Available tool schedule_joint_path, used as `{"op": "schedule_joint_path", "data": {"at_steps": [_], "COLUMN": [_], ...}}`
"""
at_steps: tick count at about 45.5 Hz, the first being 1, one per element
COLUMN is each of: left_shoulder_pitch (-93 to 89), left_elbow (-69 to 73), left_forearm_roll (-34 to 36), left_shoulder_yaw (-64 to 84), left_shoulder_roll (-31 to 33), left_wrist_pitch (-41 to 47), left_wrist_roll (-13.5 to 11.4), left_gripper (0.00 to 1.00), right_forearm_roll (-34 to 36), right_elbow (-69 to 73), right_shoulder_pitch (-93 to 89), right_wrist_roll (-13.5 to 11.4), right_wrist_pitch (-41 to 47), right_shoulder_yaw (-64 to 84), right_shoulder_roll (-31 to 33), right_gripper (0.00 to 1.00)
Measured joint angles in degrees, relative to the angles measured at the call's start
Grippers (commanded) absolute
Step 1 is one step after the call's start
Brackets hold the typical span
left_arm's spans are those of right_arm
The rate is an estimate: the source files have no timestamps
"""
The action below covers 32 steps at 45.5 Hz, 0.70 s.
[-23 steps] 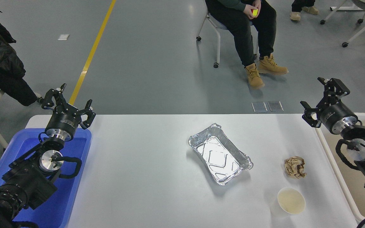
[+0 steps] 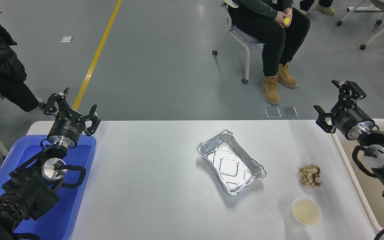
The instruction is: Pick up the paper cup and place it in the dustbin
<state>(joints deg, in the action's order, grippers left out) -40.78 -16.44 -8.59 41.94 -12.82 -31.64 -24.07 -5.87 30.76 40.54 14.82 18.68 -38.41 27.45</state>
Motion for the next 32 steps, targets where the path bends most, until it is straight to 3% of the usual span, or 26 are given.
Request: {"op": "schedule_joint_path", "data": {"at_steps": [14, 32], "left_shoulder_pitch": [0.0, -0.01], "left_elbow": [0.0, 0.0], "left_forearm_roll": [-0.03, -0.03], "left_shoulder_yaw": [-0.01, -0.02], "left_shoulder_roll": [-0.01, -0.02], "left_wrist_pitch": [0.0, 0.0], "left_wrist_roll": [-0.01, -0.02], "left_gripper": [0.99, 0.99], "right_forearm_roll": [-0.63, -5.14], "right_elbow": [5.52, 16.81], "right_shoulder_pitch": [1.1, 11.37], "right_wrist_roll": [-0.97, -3.66], "right_wrist_pitch": [-0.55, -1.2], "right_shoulder_yaw": [0.4, 11.6], "right_shoulder_roll": [3.63, 15.85], "right_gripper": [1.0, 1.0]}}
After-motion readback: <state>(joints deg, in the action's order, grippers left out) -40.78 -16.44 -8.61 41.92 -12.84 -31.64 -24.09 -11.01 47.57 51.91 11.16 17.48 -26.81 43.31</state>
